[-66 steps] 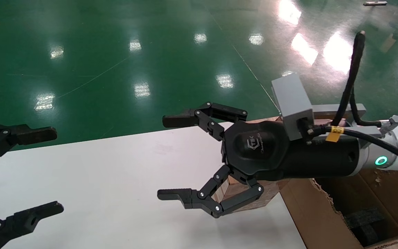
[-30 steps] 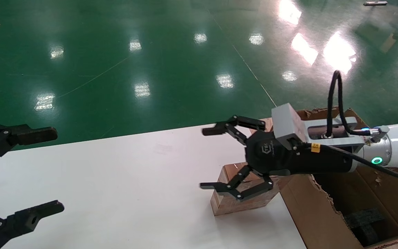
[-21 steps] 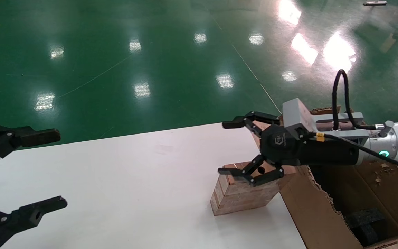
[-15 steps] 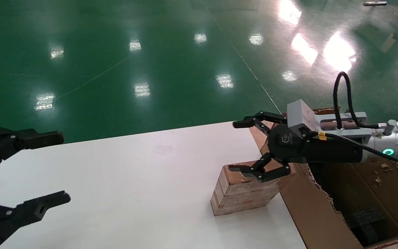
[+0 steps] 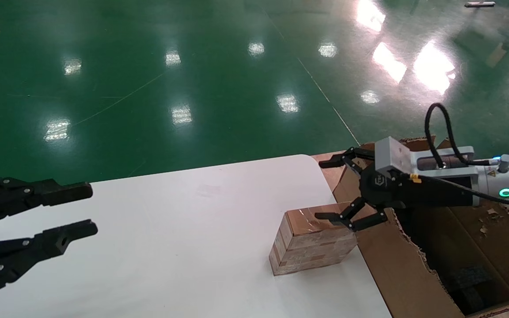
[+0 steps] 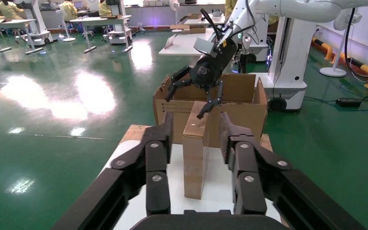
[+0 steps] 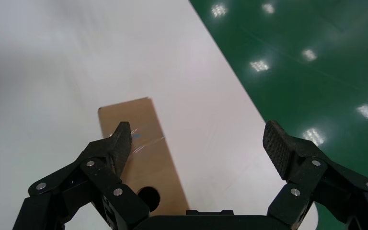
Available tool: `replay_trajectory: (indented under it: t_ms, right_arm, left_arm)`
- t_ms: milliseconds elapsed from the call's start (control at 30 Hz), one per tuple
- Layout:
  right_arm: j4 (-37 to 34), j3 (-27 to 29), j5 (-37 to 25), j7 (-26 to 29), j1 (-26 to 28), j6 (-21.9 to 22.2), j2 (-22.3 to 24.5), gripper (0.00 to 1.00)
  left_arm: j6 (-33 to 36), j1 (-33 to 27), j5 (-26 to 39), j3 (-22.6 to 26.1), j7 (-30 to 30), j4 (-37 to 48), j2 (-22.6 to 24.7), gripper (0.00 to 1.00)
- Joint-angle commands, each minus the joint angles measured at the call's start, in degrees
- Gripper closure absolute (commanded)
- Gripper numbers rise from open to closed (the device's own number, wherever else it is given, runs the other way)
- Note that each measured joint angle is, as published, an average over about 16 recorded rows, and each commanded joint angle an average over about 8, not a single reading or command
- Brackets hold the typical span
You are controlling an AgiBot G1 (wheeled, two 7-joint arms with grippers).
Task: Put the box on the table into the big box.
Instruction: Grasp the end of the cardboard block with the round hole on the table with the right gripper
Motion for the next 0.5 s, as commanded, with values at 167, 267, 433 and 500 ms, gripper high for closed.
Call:
replay_trajectory:
  t_ms: [167,267,433,500]
  right_arm:
    - [-0.87,-2.99,-0.01,-1.29,1.07,-0.12,0.15,0.0]
    - [-1.3,-4.38,0.41,-1.58,1.37,-0.14,0.37,0.0]
    - [-1.73,-6.6,1.25,-2.07,1.83,-0.14,0.75,0.0]
    - [-1.89,-7.44,1.56,-2.28,2.08,-0.13,0.86,0.0]
  left_arm:
    - [0.0,0.0,0.0,0.0,0.0,0.0,0.0,1.0]
    - [0.0,0.0,0.0,0.0,0.0,0.0,0.0,1.0]
    - [0.0,0.0,0.0,0.01,0.0,0.0,0.0,1.0]
    - [0.0,0.0,0.0,0.01,0.0,0.0,0.0,1.0]
